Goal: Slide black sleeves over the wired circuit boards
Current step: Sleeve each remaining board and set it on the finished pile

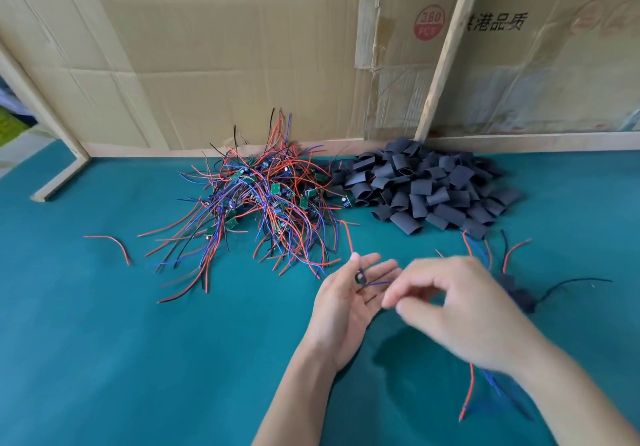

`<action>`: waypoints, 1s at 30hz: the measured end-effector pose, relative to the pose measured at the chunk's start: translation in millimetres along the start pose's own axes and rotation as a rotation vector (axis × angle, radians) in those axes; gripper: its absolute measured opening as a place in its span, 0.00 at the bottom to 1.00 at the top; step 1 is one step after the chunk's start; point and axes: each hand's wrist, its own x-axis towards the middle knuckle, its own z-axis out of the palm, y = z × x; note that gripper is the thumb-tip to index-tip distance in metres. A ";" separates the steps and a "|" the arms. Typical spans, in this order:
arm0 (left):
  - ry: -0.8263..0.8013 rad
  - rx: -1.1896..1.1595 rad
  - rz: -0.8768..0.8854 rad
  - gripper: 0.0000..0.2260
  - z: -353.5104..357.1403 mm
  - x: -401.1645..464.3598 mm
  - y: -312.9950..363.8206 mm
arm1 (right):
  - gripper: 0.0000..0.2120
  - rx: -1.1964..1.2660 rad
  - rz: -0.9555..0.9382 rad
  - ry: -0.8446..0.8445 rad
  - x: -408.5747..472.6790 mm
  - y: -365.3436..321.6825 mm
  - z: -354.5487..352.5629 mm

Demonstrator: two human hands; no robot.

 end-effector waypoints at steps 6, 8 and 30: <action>-0.055 0.089 0.023 0.15 -5.6 -1.3 -1.9 | 0.07 0.058 0.069 -0.422 15.1 0.4 -4.5; -0.049 0.097 0.027 0.14 -6.3 -0.1 -3.5 | 0.04 0.102 0.168 -0.112 44.9 21.6 -9.9; -0.324 0.235 -0.153 0.17 -7.9 -7.4 11.3 | 0.11 0.484 0.426 0.479 91.7 95.8 -1.9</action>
